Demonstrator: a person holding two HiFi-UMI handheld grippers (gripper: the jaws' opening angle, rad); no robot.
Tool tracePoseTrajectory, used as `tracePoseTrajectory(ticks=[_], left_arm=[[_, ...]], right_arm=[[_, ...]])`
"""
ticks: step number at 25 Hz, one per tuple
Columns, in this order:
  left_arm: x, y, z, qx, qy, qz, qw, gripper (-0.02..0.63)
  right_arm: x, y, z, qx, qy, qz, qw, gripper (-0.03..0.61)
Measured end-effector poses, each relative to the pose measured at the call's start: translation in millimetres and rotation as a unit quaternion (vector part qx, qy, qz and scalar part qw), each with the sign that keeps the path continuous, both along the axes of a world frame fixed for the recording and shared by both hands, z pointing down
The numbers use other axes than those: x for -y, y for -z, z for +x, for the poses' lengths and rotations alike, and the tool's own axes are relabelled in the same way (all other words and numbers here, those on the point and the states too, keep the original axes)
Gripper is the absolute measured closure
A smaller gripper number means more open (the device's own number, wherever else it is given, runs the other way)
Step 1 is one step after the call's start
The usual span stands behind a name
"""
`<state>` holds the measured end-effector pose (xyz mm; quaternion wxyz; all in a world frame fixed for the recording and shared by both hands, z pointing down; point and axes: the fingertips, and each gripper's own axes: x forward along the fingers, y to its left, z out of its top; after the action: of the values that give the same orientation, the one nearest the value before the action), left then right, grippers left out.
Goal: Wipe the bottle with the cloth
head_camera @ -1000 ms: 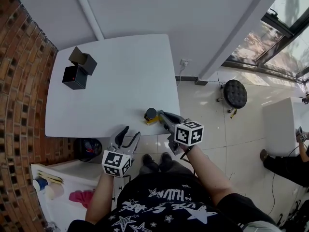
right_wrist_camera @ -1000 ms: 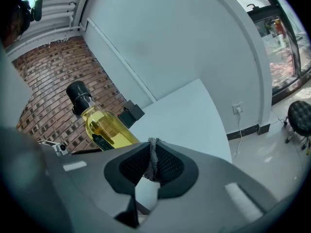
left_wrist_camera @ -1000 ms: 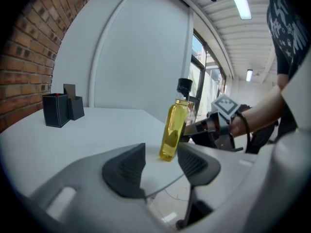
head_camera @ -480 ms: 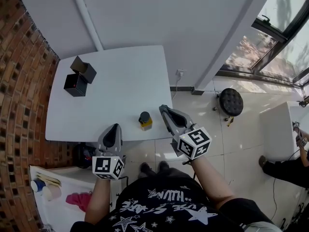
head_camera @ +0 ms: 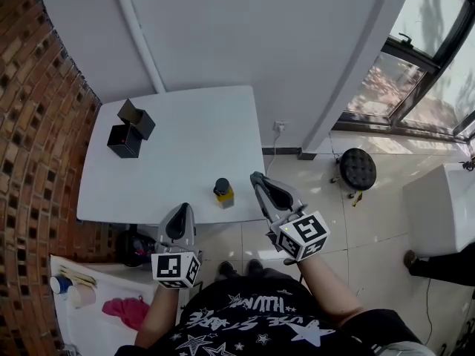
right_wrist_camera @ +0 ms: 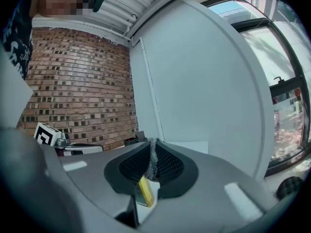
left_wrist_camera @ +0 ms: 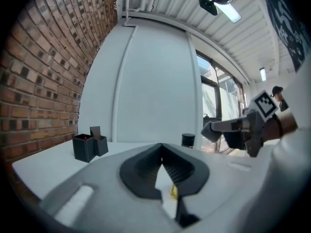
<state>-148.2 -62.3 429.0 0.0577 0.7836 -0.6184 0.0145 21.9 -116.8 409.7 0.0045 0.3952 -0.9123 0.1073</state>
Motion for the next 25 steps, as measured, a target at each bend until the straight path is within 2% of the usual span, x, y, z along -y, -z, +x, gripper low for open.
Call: tracePoseTrajectory(ticks=[6,11,14,22,25], left_arm=[[-3,6,2,-0.014,0.002,-0.003,0.9999,0.612],[2,-1,-11,0.012,0.050,-0.019,0.9985,0.612],[2,-5,-18,0.011,0.073,-0.028,0.9969,0.612],[6,-3,-18,0.006,0.074,-0.033,0.9967,0.612],[6,-2,-15,0.017,0.069,-0.029,0.9970,0.612]], right_arm=[[-8,-2,-6,-0.015,0.014,0.007,1.000,0.543],[-11,-2,-9,-0.025,0.023,0.006,0.999,0.543],[-12,-1,-9,-0.025,0.024,0.007,0.999,0.543],[-12,0,-8,-0.026,0.020,0.006,0.999,0.543],[-12,0,-8,-0.027,0.020,0.007,0.999,0.543]])
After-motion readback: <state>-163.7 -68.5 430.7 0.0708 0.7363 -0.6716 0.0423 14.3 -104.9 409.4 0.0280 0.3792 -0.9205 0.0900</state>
